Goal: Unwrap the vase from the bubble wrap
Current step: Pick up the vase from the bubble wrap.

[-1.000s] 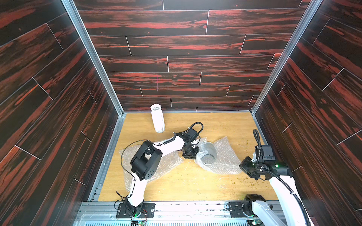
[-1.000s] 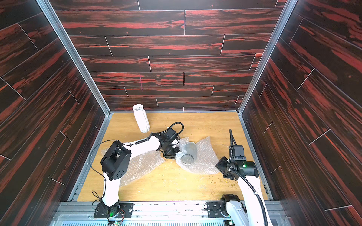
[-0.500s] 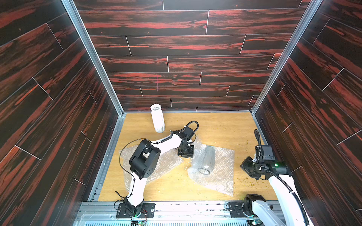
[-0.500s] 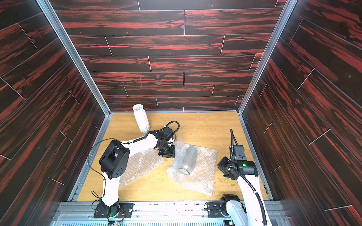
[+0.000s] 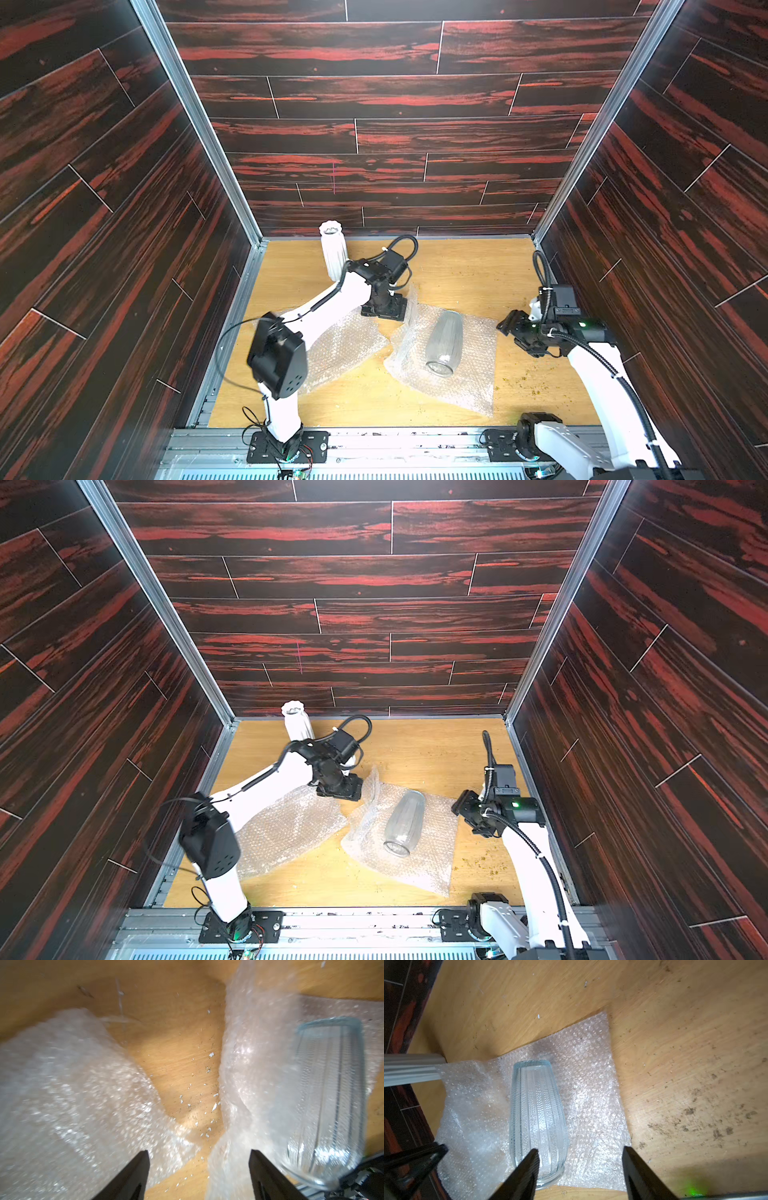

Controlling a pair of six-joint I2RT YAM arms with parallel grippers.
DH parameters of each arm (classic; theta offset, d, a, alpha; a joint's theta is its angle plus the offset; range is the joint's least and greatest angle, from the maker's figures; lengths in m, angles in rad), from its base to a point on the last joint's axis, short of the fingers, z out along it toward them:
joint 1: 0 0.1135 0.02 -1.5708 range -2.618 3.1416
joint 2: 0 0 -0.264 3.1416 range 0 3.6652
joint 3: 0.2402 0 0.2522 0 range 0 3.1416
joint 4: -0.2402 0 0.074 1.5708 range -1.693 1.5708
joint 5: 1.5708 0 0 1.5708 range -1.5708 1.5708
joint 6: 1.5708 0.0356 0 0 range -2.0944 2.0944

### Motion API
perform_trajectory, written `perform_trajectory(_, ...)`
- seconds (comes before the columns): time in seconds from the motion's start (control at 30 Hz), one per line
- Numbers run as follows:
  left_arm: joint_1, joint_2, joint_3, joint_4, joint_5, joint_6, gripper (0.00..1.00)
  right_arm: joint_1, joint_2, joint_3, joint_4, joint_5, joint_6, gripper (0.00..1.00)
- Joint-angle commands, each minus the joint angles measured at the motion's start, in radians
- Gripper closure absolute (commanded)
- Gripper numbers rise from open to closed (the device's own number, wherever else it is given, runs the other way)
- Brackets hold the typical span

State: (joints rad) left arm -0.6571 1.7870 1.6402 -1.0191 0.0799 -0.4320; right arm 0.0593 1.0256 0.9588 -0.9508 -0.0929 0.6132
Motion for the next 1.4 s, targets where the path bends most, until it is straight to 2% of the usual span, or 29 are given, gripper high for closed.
perform_trajectory(0.0,0.001,-0.11,-0.007,-0.086,0.081,0.05,0.2,0.039,0.016,0.026,0.048,-0.036,-0.024,0.31)
perform_trajectory(0.13,-0.016,-0.225,-0.099,-0.02,0.254,0.01,0.2,0.044,0.05,0.026,0.107,-0.065,-0.035,0.3)
perform_trajectory(0.23,-0.031,-0.316,-0.234,0.045,0.363,-0.049,0.2,0.043,0.149,0.074,0.16,-0.059,-0.064,0.3)
perform_trajectory(0.37,-0.097,-0.431,-0.432,0.248,0.38,-0.219,0.2,0.044,0.379,0.233,0.221,-0.088,-0.124,0.3)
perform_trajectory(0.53,-0.218,-0.491,-0.587,0.552,0.305,-0.478,0.15,0.046,0.659,0.466,0.219,-0.151,-0.21,0.3)
perform_trajectory(0.67,-0.309,-0.445,-0.653,0.837,0.277,-0.653,0.11,0.047,0.808,0.559,0.211,-0.234,-0.253,0.3)
perform_trajectory(0.77,-0.369,-0.337,-0.623,0.89,0.291,-0.681,0.11,0.048,0.861,0.563,0.238,-0.321,-0.256,0.3)
perform_trajectory(0.87,-0.409,-0.241,-0.607,0.978,0.309,-0.723,0.11,0.06,0.876,0.541,0.248,-0.353,-0.26,0.31)
perform_trajectory(1.17,-0.418,-0.151,-0.647,1.103,0.261,-0.805,0.12,0.093,0.842,0.389,0.296,-0.412,-0.276,0.31)
perform_trajectory(1.37,-0.419,-0.098,-0.608,1.094,0.201,-0.801,0.13,0.103,0.821,0.317,0.333,-0.438,-0.263,0.31)
